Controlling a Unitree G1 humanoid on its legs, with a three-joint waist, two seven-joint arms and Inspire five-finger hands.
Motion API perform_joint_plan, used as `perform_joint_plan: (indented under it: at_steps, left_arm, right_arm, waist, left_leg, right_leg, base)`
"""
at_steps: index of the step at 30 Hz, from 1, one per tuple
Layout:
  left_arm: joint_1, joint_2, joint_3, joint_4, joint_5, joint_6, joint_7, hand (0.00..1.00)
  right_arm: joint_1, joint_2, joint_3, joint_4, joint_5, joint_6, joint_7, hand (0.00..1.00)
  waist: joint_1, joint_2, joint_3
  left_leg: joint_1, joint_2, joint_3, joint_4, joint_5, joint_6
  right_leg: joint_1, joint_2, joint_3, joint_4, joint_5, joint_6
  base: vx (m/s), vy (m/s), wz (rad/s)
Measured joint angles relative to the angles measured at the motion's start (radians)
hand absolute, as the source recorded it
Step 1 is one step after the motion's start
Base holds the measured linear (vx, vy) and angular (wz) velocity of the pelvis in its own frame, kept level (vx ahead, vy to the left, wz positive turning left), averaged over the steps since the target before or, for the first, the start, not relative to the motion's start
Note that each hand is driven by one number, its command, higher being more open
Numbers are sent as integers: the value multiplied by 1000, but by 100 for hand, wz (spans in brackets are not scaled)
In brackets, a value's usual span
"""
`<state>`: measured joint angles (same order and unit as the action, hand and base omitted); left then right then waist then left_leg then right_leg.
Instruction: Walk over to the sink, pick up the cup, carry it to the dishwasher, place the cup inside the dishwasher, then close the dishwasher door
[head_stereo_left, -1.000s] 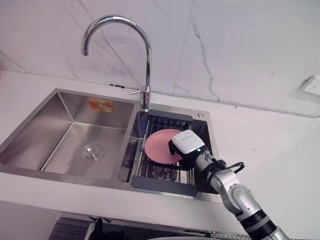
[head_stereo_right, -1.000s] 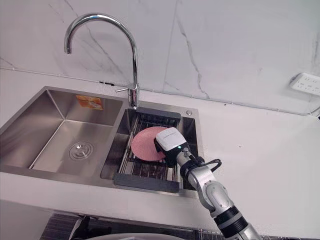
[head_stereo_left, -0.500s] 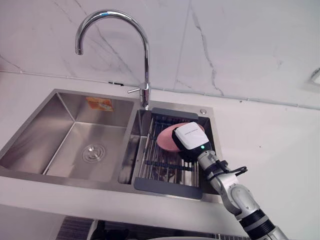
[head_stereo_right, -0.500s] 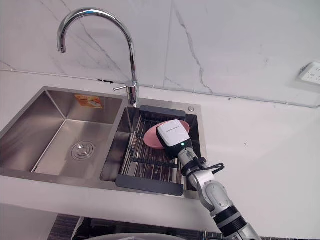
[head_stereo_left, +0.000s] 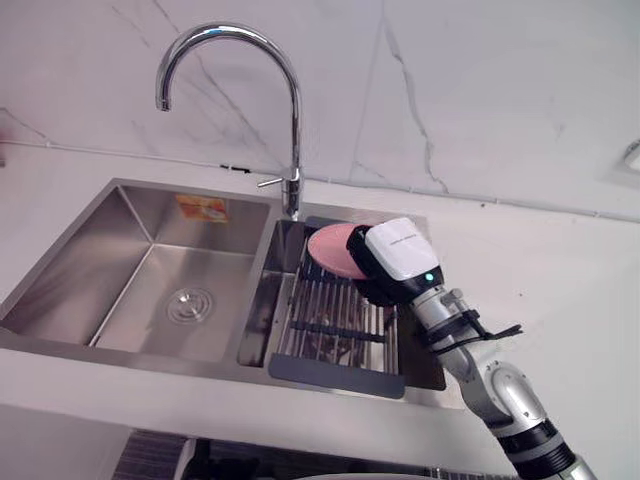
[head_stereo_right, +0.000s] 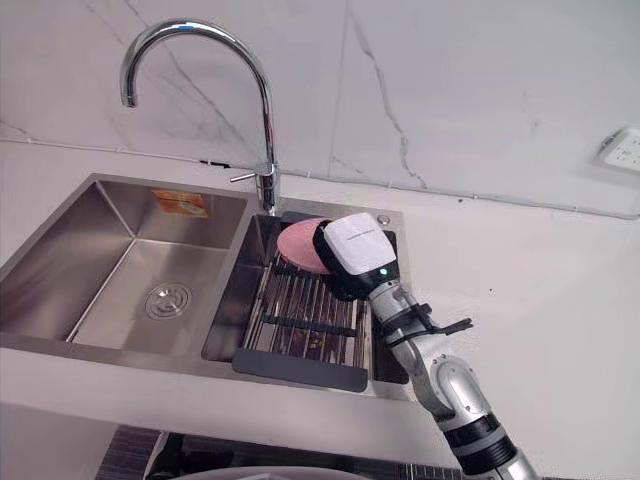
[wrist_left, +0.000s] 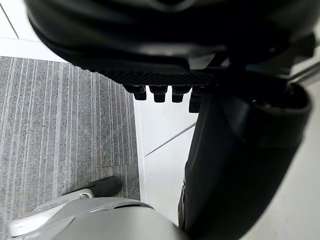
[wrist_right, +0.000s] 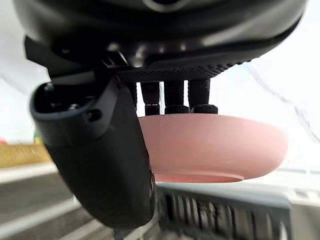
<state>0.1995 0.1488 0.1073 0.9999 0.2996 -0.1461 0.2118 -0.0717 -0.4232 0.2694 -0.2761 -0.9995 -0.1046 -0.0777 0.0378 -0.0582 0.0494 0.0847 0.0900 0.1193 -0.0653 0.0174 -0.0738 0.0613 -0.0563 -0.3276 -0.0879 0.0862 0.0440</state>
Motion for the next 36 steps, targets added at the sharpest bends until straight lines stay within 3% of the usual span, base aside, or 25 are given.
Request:
perform_joint_plan:
  at_steps: [10, 13, 15, 16, 17, 20, 22, 24, 25, 27, 29, 30, 31, 32, 33, 34, 35, 36]
  left_arm:
    - [23, -1, 3, 18, 9, -29, 65, 100]
    - [57, -17, 17, -19, 15, -34, 76, 100]
    - [117, -44, 22, -46, 14, -35, 102, 100]
    - [129, -49, 20, -45, 14, -32, 105, 100]
    - [145, -50, 0, -45, 12, -16, 98, 100]
    - [141, -29, -30, -51, 4, -15, 37, 100]
    - [141, -10, -82, -58, -4, -16, -11, 100]
    - [140, -8, -83, -84, -36, -12, -17, 100]
    - [139, -15, -70, -91, -48, -10, -17, 100]
    - [152, -39, -28, -95, -99, 2, -12, 100]
    - [159, -40, -10, -98, -124, 10, -6, 100]
    - [155, -43, 12, -101, -125, 11, 1, 100]
    - [147, -47, 30, -100, -126, 28, 9, 100]
    - [146, -51, 62, -93, -127, 39, 20, 100]
    - [150, -55, 72, -87, -131, 39, 29, 100]
    - [150, -47, 92, -81, -148, 41, 46, 100]
    - [151, -41, 103, -78, -162, 48, 59, 100]
    - [149, -37, 104, -80, -161, 47, 64, 100]
  right_arm:
    - [52, -8, -134, -173, 76, -85, -51, 0]
    - [51, -38, -169, -182, 82, -97, -77, 0]
    - [10, -89, -171, -180, 126, -114, -79, 0]
    - [6, -101, -176, -181, 140, -120, -84, 0]
    - [6, -119, -203, -182, 153, -137, -112, 0]
    - [-6, -113, -262, -155, 152, -135, -150, 0]
    - [-38, -112, -265, -105, 150, -124, -161, 0]
    - [-60, -87, -263, -71, 150, -106, -161, 0]
    - [-76, -83, -255, -61, 150, -106, -162, 0]
    - [-138, -84, -228, -35, 140, -122, -164, 0]
    - [-170, -86, -222, -36, 131, -133, -171, 0]
    - [-197, -91, -222, -37, 127, -136, -170, 0]
    - [-205, -98, -226, -38, 122, -135, -171, 0]
    - [-215, -93, -224, -26, 114, -132, -170, 0]
    - [-217, -88, -223, -20, 110, -131, -169, 0]
    - [-213, -87, -224, -10, 106, -126, -170, 0]
    - [-210, -89, -225, 2, 91, -123, -170, 0]
    - [-210, -91, -225, 4, 90, -120, -170, 0]
  waist:
    - [-27, 4, 9]
    - [-30, 13, 19]
    - [-19, 44, 38]
    - [-23, 55, 42]
    - [-42, 74, 43]
    - [-56, 63, 56]
    - [-55, 69, 61]
    - [-42, 82, 83]
    - [-31, 88, 92]
    - [1, 83, 89]
    - [2, 60, 76]
    - [4, 55, 80]
    - [-1, 52, 82]
    - [28, 68, 75]
    - [42, 70, 71]
    - [30, 53, 62]
    - [28, 37, 54]
    - [28, 25, 47]
  left_leg:
    - [29, 9, -6, 53, -24, -2]
    - [-51, 42, -13, 284, -145, -2]
    - [-115, 69, -56, 510, -237, 5]
    - [-123, 69, -74, 533, -254, -3]
    - [-121, 59, -104, 522, -296, -21]
    - [-153, 8, -62, 473, -293, 21]
    - [-184, -7, -13, 504, -303, 38]
    - [-199, 36, 38, 510, -294, 76]
    - [-191, 53, 66, 501, -287, 79]
    - [-160, 90, 169, 502, -286, 79]
    - [-154, 97, 210, 521, -292, 70]
    - [-166, 101, 227, 557, -305, 59]
    - [-187, 105, 214, 567, -323, 47]
    - [-195, 106, 195, 520, -301, 67]
    - [-197, 138, 243, 516, -292, 65]
    - [-200, 154, 276, 517, -282, 60]
    - [-204, 155, 309, 517, -273, 47]
    - [-210, 155, 322, 521, -266, 36]
  right_leg:
    - [41, 3, -1, 31, -31, -6]
    - [0, 7, 37, 117, -87, -27]
    - [-59, 33, 158, 206, -108, -27]
    - [-72, 40, 185, 220, -107, -25]
    - [-118, 48, 238, 241, -94, -5]
    - [-212, 14, 321, 226, -14, 27]
    - [-236, 1, 360, 185, 17, 14]
    - [-217, 6, 257, 132, -41, -101]
    - [-233, -2, 204, 177, -58, -98]
    - [-268, -87, 6, 516, -149, -103]
    - [-233, -150, -61, 675, -218, -120]
    - [-229, -144, -69, 654, -228, -95]
    - [-223, -104, -58, 584, -219, -80]
    - [-186, -35, 12, 425, -190, -43]
    - [-188, -25, -1, 438, -205, -81]
    - [-164, -63, -58, 518, -270, -94]
    - [-98, -95, -70, 443, -291, -44]
    - [-68, -95, -62, 368, -289, 4]
  base:
    - [-31, 3, 1]
    - [-49, 43, -38]
    - [-53, 109, -141]
    - [-43, 151, -158]
    - [-54, 201, -115]
    - [-107, 232, -86]
    - [-171, 227, -73]
    - [-226, 158, -68]
    - [-177, 66, -109]
    - [-132, 15, -125]
    - [-125, -60, -83]
    - [-141, -88, -84]
    - [-193, -16, -128]
    - [-216, -17, -149]
    - [-229, -68, -167]
    - [-166, -161, -129]
    - [-131, -183, -94]
    - [-67, -222, -66]
